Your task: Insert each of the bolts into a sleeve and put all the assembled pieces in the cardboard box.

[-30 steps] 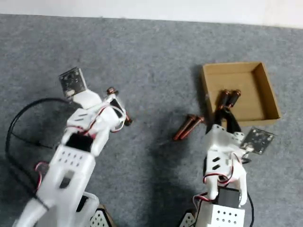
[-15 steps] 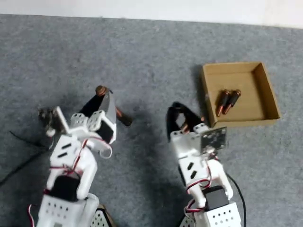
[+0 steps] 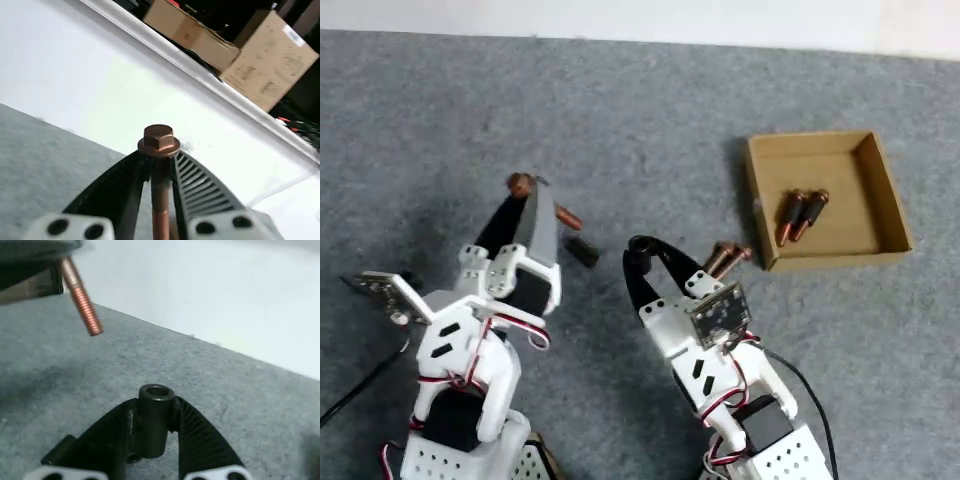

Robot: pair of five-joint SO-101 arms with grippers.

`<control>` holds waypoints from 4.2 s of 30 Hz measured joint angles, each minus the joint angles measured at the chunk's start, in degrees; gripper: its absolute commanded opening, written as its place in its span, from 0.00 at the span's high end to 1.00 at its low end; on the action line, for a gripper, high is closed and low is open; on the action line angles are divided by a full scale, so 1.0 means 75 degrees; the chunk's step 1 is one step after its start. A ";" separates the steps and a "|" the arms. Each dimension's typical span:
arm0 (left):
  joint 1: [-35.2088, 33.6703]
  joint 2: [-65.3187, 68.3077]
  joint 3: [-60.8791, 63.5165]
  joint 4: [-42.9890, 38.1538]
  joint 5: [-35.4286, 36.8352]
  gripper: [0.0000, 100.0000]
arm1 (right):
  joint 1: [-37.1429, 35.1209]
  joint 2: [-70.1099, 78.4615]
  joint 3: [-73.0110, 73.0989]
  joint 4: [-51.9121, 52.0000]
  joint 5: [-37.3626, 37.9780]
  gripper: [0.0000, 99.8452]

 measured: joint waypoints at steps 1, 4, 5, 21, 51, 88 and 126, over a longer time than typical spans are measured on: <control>0.0176 0.0000 0.0000 0.0000 0.0035 0.99 | 0.0000 0.0000 0.0000 0.0059 0.0129 1.00; 0.0903 0.0000 0.0000 0.0000 0.0047 0.99 | 0.0000 0.0000 0.0000 0.0363 0.0258 1.00; 0.1137 0.0000 0.0000 0.0000 0.0012 0.99 | 0.0000 0.0000 0.0000 0.0457 0.0270 1.00; 0.2473 0.0000 0.0738 -0.0316 -0.1489 0.99 | 0.0000 0.0000 0.0000 0.0516 0.0281 1.00; 0.2286 0.0000 0.1641 -0.1887 -0.1524 0.99 | 0.0000 0.0000 0.0000 0.0703 0.0867 1.00; 0.2251 -0.0105 0.1641 -0.0938 -0.1981 0.99 | -0.0082 0.0023 0.0000 0.0715 0.0891 1.00; 0.2403 -0.0047 0.1641 -0.0821 -0.0867 0.99 | -0.0082 0.0023 0.0000 0.1055 0.0891 1.00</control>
